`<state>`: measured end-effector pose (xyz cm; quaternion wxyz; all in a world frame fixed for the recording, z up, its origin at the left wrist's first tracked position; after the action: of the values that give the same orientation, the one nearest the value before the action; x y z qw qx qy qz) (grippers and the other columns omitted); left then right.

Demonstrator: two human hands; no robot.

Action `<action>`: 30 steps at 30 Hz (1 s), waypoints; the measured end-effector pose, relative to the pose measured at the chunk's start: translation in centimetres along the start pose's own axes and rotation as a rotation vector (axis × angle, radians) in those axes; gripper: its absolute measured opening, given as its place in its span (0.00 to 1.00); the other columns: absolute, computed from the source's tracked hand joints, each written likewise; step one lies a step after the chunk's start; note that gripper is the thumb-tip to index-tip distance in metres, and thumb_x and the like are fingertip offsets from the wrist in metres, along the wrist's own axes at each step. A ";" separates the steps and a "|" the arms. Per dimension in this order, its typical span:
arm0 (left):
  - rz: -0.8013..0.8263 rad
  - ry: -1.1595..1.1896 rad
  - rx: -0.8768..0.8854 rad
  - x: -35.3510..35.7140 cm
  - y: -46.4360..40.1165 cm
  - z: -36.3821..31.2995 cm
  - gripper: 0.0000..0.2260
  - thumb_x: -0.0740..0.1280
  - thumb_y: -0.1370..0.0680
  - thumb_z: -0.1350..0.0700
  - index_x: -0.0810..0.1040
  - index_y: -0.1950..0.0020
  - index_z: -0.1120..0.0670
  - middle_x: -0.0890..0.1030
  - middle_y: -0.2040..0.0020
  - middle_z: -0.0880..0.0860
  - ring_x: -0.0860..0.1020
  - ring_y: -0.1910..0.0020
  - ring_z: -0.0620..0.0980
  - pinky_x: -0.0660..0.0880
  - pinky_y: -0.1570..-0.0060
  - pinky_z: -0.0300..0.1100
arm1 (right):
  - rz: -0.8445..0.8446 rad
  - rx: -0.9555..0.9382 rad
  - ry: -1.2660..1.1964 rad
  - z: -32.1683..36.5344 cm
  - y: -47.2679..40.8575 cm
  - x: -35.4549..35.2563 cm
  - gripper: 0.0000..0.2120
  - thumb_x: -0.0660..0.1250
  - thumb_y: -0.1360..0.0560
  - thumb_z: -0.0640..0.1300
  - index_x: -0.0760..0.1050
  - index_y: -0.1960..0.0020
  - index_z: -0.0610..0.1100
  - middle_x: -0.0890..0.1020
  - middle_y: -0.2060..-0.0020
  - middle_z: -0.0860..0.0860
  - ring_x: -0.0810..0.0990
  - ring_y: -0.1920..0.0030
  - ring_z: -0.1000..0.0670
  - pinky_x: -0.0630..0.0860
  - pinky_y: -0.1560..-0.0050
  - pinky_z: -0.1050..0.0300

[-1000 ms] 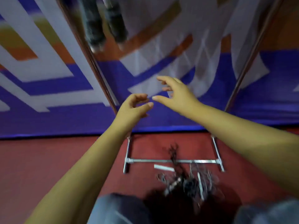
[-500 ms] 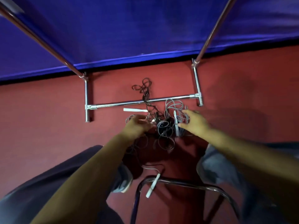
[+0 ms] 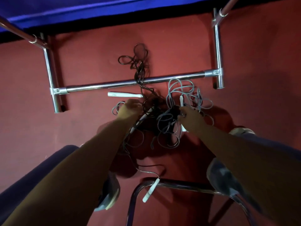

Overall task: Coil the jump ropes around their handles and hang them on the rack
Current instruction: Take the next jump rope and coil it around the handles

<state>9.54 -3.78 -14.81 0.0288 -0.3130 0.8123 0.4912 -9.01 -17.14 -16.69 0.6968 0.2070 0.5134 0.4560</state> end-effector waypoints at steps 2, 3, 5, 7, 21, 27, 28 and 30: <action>-0.062 -0.087 0.050 -0.4 -2.7 -0.3 0.09 0.67 0.23 0.60 0.75 0.45 0.52 0.79 0.55 0.49 0.80 0.65 0.45 0.73 0.69 0.34 | -0.023 -0.014 -0.030 0.4 -1.1 0.3 0.17 0.65 0.24 0.40 0.74 0.36 0.39 0.78 0.40 0.41 0.76 0.38 0.41 0.69 0.41 0.54; -0.078 -0.185 0.089 -0.5 -4.2 -0.2 0.12 0.66 0.24 0.60 0.76 0.41 0.52 0.78 0.50 0.51 0.81 0.57 0.50 0.73 0.63 0.35 | -0.039 -0.030 -0.027 0.8 -1.5 0.4 0.16 0.66 0.24 0.42 0.74 0.36 0.40 0.79 0.41 0.41 0.76 0.39 0.41 0.69 0.43 0.54; -0.093 -0.383 0.157 -0.5 -5.7 -0.2 0.17 0.66 0.25 0.62 0.75 0.37 0.52 0.70 0.43 0.51 0.75 0.47 0.50 0.71 0.49 0.37 | -0.081 -0.072 -0.008 2.1 -1.9 0.4 0.19 0.66 0.23 0.46 0.72 0.34 0.41 0.78 0.41 0.42 0.75 0.39 0.42 0.70 0.43 0.54; -0.112 -0.458 0.187 -0.2 -6.7 0.0 0.20 0.66 0.27 0.64 0.76 0.37 0.49 0.66 0.40 0.51 0.73 0.43 0.52 0.72 0.41 0.42 | -0.093 -0.113 -0.030 3.3 -2.2 0.8 0.23 0.66 0.23 0.49 0.69 0.31 0.44 0.76 0.38 0.43 0.74 0.37 0.43 0.69 0.41 0.54; -0.036 -0.538 0.388 -3.1 2.2 -7.8 0.05 0.67 0.23 0.56 0.75 0.53 0.58 0.75 0.61 0.55 0.72 0.62 0.53 0.62 0.68 0.37 | -0.107 -0.171 -0.197 6.5 3.2 0.1 0.28 0.72 0.28 0.44 0.69 0.31 0.42 0.75 0.38 0.42 0.73 0.37 0.45 0.66 0.39 0.60; 0.264 -0.302 0.570 -6.9 15.6 -16.4 0.04 0.68 0.23 0.59 0.76 0.58 0.56 0.75 0.67 0.50 0.70 0.69 0.44 0.69 0.66 0.37 | -0.114 -0.359 -0.449 13.8 10.1 -4.0 0.34 0.73 0.36 0.53 0.70 0.33 0.44 0.76 0.42 0.44 0.77 0.43 0.46 0.74 0.41 0.51; 0.269 -0.249 0.598 -7.6 17.9 -17.9 0.04 0.68 0.24 0.58 0.76 0.59 0.55 0.75 0.67 0.49 0.71 0.68 0.44 0.71 0.64 0.40 | -0.114 -0.350 -0.469 14.4 11.2 -4.8 0.29 0.73 0.34 0.51 0.72 0.36 0.45 0.77 0.44 0.44 0.77 0.44 0.44 0.74 0.42 0.49; 0.263 -0.138 0.662 -9.2 22.8 -20.7 0.03 0.67 0.28 0.55 0.77 0.60 0.54 0.77 0.63 0.51 0.74 0.62 0.48 0.75 0.54 0.49 | -0.147 -0.372 -0.557 15.7 14.3 -7.4 0.15 0.72 0.31 0.47 0.76 0.46 0.49 0.81 0.49 0.46 0.79 0.49 0.46 0.75 0.45 0.49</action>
<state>10.09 -8.89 16.88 0.1197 -0.1455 0.9569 0.2209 -1.28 -13.43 4.12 0.8672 0.1552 0.2249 0.4163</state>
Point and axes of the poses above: each hand's wrist, its own y-axis away from the middle knuckle, its own x-axis out of the palm, z = x × y, the point moved 5 cm from there along -y, towards the middle knuckle
